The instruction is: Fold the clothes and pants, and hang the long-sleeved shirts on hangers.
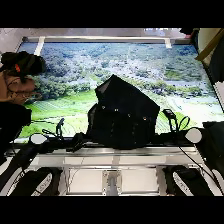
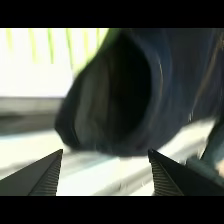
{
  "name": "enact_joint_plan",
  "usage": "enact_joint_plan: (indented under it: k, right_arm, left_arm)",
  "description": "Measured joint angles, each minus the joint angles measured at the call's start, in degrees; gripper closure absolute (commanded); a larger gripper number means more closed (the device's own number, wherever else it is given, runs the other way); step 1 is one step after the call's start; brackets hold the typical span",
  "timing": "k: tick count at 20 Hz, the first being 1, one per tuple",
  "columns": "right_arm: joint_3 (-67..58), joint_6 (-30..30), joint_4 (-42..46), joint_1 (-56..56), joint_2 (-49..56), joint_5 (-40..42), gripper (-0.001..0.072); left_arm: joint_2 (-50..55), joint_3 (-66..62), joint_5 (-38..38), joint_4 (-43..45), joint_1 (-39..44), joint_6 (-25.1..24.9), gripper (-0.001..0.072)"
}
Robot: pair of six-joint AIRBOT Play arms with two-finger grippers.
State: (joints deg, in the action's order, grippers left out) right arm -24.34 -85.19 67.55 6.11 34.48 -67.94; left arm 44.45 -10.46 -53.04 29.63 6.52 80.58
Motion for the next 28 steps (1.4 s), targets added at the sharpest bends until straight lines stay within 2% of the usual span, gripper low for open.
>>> enact_joint_plan:
  k: [4,5,7,8,11,14,19,23,28]
  right_arm:
    - [0.2,-1.7,-0.2,0.0,-2.4,0.7,0.0293]
    - [0.2,-1.9,-0.2,0.0,-2.6,0.8,0.0293]
    - [0.2,-2.1,-0.3,0.0,-2.9,1.0,0.0293]
    - [0.2,-2.2,-0.3,0.0,-3.0,1.0,0.0293]
    - [0.2,-3.1,-1.0,0.0,-3.1,1.0,0.0293]
    - [0.2,-5.5,-6.1,0.0,-3.2,2.0,0.0293]
    - [0.4,-9.8,-9.9,0.0,-2.8,4.7,0.0293]
    - [2.8,-11.0,-13.6,0.2,-1.2,4.6,0.0294]
    - [8.0,-11.9,-18.6,5.8,0.0,7.5,0.0305]
  left_arm:
    - [-0.3,0.7,8.0,-3.6,3.6,0.3,0.0093]
    - [-0.4,0.8,9.5,-4.3,4.5,0.3,0.0217]
    - [-0.4,0.9,11.8,-5.6,6.6,0.4,0.0563]
    - [-0.4,0.9,12.6,-6.1,7.6,0.5,0.0662]
    - [-0.5,0.9,14.4,-6.9,9.5,0.5,0.0663]
    - [-0.5,0.9,17.0,-8.1,10.2,0.5,0.0663]
    - [-0.7,0.2,27.0,-13.6,10.5,-0.9,0.0664]
    - [-0.7,-1.5,35.6,-15.4,10.6,-1.5,0.0663]
    - [-0.7,-2.2,38.8,-15.9,10.6,-1.6,0.0663]
